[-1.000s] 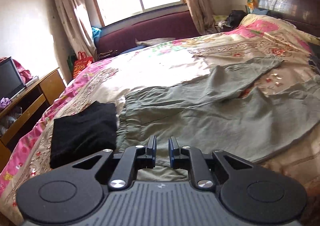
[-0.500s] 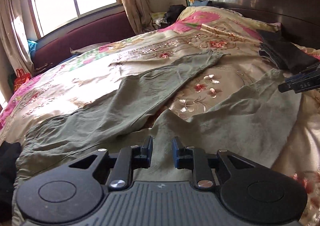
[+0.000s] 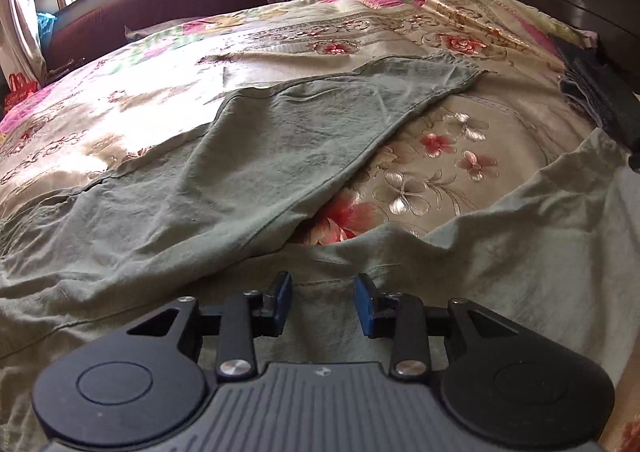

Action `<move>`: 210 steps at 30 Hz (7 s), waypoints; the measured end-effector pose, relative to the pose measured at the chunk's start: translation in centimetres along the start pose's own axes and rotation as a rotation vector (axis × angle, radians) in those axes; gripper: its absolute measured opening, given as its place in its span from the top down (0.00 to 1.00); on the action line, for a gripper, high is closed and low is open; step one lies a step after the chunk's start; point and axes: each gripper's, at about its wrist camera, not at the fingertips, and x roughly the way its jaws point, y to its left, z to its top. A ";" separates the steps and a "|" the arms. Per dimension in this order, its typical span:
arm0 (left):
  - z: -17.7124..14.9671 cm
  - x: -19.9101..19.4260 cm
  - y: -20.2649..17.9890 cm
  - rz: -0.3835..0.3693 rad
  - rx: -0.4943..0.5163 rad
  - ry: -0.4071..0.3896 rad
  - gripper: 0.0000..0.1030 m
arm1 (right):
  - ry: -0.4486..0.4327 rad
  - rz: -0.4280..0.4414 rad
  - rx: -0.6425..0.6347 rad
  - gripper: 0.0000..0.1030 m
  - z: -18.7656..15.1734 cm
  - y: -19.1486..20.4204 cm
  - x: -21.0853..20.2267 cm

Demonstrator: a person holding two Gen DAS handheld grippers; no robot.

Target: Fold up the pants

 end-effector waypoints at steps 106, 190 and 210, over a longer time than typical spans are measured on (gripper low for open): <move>-5.7 -14.8 10.0 0.158 -0.070 0.068 0.75 | -0.043 0.471 -0.346 0.68 10.6 29.3 -8.8; -0.6 -3.0 -19.8 -0.361 0.553 0.156 0.75 | 0.130 0.358 1.065 0.89 -5.9 -5.2 0.8; 0.1 -3.6 -18.5 -0.360 0.542 0.148 0.75 | 0.091 0.472 1.184 0.54 -10.4 -5.6 -1.0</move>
